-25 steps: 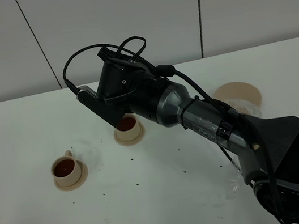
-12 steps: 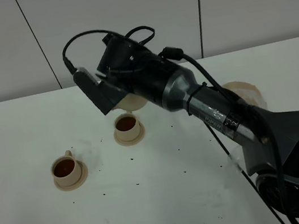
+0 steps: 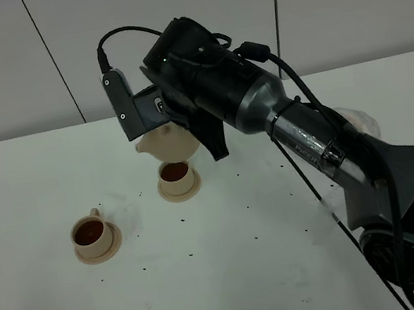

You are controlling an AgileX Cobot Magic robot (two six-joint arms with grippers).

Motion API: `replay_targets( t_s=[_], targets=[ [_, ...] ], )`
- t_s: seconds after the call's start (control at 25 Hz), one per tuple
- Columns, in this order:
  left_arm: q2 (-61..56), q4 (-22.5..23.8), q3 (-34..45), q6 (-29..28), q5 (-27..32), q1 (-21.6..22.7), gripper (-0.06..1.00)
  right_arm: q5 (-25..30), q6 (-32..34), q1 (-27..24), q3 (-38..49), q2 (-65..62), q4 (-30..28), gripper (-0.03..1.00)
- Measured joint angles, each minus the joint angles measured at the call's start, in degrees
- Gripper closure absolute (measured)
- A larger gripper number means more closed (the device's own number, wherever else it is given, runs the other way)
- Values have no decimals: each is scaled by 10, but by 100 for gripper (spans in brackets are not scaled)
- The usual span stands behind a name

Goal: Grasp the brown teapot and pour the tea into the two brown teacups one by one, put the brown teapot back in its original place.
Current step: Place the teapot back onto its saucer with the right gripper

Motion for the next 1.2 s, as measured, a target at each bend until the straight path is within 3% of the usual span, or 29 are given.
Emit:
replay_targets(
  t_s=[0.84,1.2],
  targets=[
    [0,0,0,0,0,0,69,2,352,-31,35,-2,46,87],
    [0,0,0,0,0,0,69,-1,441,-48,58,-28,132,87]
  ],
)
